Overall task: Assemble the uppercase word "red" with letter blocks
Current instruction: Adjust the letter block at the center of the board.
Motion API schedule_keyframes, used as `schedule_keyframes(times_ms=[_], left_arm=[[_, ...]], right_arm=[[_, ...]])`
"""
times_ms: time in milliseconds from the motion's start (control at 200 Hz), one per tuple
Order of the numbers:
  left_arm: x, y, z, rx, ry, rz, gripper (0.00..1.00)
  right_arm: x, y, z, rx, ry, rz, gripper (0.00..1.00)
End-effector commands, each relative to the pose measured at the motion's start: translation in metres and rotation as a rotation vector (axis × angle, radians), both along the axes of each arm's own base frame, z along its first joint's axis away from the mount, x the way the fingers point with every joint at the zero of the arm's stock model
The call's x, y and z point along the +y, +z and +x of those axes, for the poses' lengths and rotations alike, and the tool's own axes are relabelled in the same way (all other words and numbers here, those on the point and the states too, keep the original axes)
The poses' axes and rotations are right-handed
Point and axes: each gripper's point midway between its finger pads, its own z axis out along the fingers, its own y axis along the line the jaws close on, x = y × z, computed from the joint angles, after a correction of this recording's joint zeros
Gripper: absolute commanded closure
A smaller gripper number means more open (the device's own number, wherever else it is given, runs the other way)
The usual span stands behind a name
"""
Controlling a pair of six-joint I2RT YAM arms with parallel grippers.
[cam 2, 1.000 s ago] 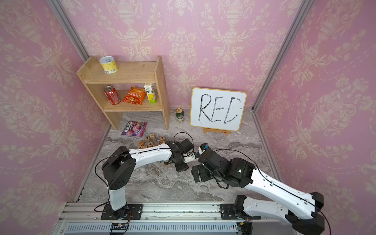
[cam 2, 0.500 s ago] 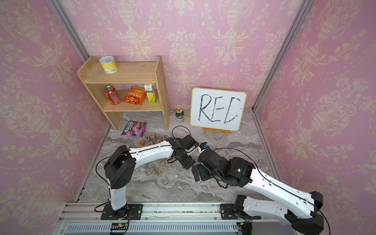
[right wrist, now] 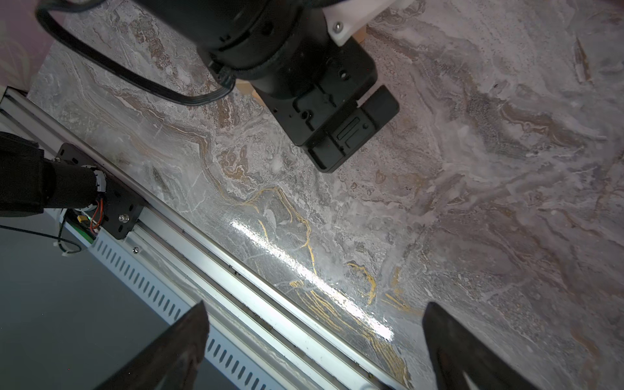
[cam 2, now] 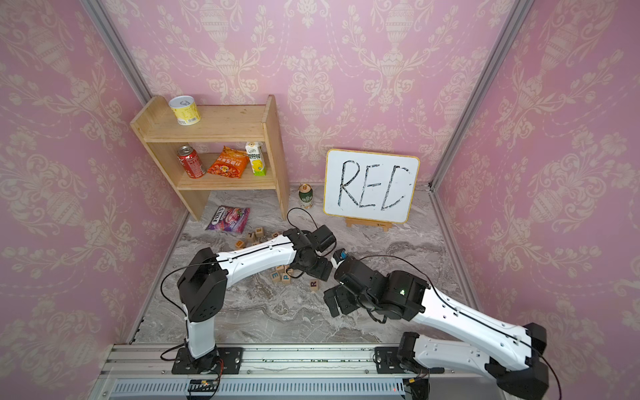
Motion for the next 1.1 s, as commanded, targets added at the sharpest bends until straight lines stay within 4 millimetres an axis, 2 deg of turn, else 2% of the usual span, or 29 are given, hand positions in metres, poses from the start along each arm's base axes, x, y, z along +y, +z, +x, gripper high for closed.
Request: schedule_keyframes(times_ms=[0, 145, 290, 495, 655, 961, 1096], left_arm=[[0.002, -0.005, -0.013, 0.064, 0.189, -0.037, 0.07], [0.002, -0.016, -0.022, 0.106, 0.324, -0.103, 0.11], [0.004, -0.025, -0.032, 0.141, 0.372, -0.112, 0.19], [0.003, -0.031, -0.037, 0.141, 0.395, -0.126, 0.27], [0.002, -0.034, -0.035, 0.136, 0.406, -0.126, 0.37], [0.001, -0.042, -0.035, 0.141, 0.394, -0.113, 0.5], [-0.001, -0.045, -0.036, 0.152, 0.375, -0.111, 0.6]], right_arm=[[0.001, 0.0, -0.006, -0.008, -0.011, 0.035, 0.0], [-0.003, -0.004, -0.009, -0.033, -0.027, 0.027, 0.0], [-0.002, -0.007, -0.012, -0.042, -0.037, 0.04, 0.0], [0.006, -0.009, -0.019, -0.044, -0.019, 0.041, 0.0], [0.01, -0.009, -0.022, -0.046, -0.011, 0.039, 0.0], [0.007, -0.004, -0.02, -0.067, -0.007, 0.016, 0.0], [0.004, -0.002, -0.018, -0.082, -0.013, 0.004, 0.0]])
